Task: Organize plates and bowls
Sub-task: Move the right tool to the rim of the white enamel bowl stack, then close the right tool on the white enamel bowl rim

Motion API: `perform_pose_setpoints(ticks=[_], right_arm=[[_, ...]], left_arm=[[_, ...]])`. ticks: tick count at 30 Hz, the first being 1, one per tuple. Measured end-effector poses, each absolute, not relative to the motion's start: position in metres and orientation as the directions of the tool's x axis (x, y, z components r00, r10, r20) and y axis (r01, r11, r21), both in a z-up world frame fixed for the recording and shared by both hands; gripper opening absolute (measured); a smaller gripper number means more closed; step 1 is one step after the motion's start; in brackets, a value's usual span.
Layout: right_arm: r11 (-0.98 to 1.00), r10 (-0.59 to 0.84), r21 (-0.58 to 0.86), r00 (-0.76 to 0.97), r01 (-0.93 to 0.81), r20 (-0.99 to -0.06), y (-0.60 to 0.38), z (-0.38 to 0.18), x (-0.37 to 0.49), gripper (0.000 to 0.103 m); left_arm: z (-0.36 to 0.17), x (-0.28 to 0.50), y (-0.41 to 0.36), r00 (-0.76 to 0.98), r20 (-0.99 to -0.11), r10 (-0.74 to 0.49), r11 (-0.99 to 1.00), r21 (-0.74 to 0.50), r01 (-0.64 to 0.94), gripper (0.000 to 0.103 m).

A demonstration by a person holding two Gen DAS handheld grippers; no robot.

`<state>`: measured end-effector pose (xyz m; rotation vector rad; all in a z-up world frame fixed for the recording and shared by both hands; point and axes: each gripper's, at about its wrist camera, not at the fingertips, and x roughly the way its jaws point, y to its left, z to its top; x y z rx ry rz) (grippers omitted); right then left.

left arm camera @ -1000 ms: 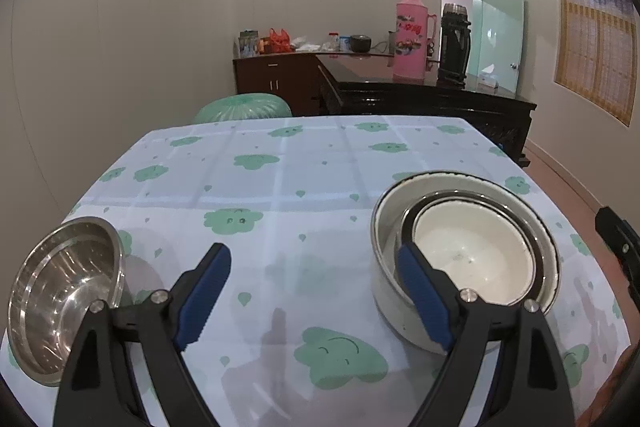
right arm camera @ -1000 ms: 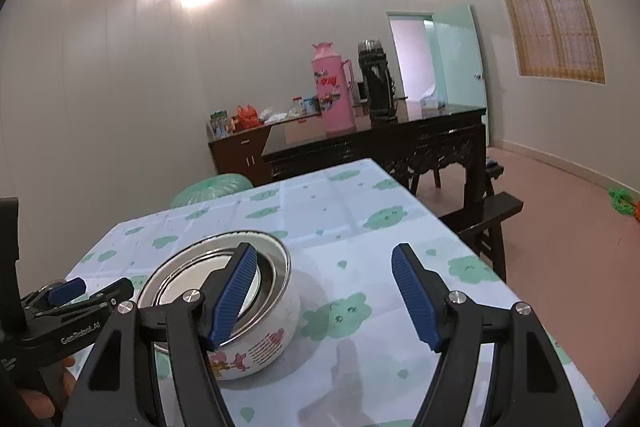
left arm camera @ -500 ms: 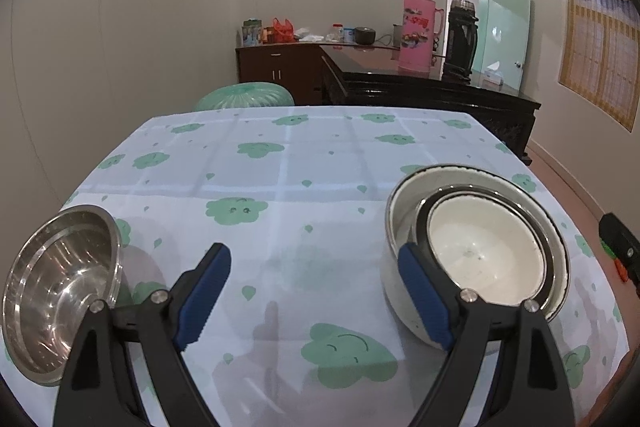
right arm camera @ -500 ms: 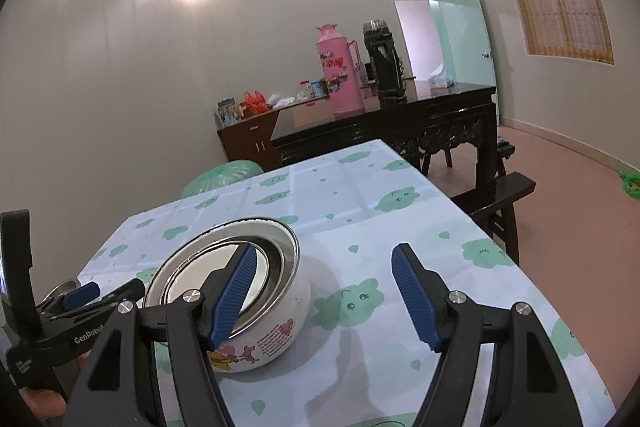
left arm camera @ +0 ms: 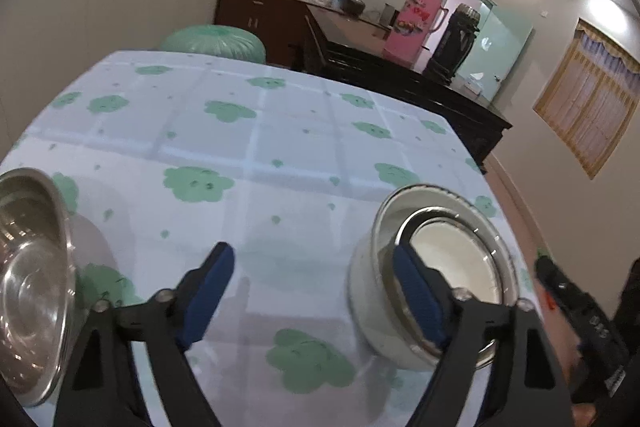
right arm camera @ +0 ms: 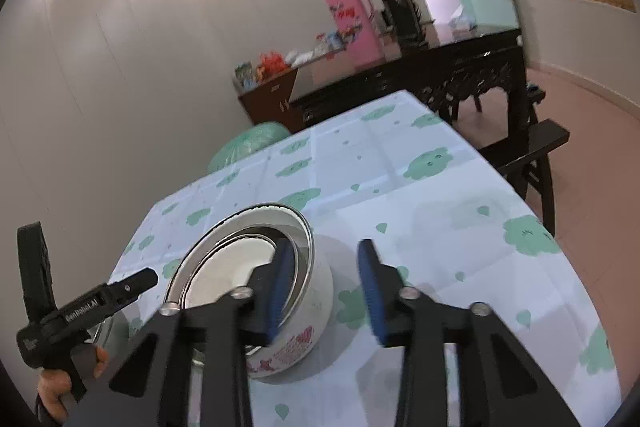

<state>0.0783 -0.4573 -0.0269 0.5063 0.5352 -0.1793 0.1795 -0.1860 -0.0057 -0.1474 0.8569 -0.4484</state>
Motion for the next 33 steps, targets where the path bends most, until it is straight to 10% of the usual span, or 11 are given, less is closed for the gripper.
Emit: perform_pose_setpoints(ticks=[7, 22, 33], right_arm=[[0.800, 0.094, 0.540, 0.835, 0.261, -0.542, -0.476, -0.047, 0.095, 0.031], [0.829, 0.127, 0.514, 0.823, 0.218, -0.553, -0.455, -0.050, 0.103, 0.014], [0.805, 0.164, 0.556, 0.825, 0.205, -0.541, -0.457, -0.053, 0.099, 0.013]], left_arm=[[-0.010, 0.197, -0.204, 0.469, -0.746, -0.472, 0.877, -0.341, 0.339, 0.040], [-0.031, 0.207, -0.219, 0.344, -0.758, -0.554, 0.826, -0.449, 0.340, 0.007], [-0.015, 0.192, -0.221, 0.424, -0.758, -0.495, 0.860, -0.359, 0.362, 0.004]])
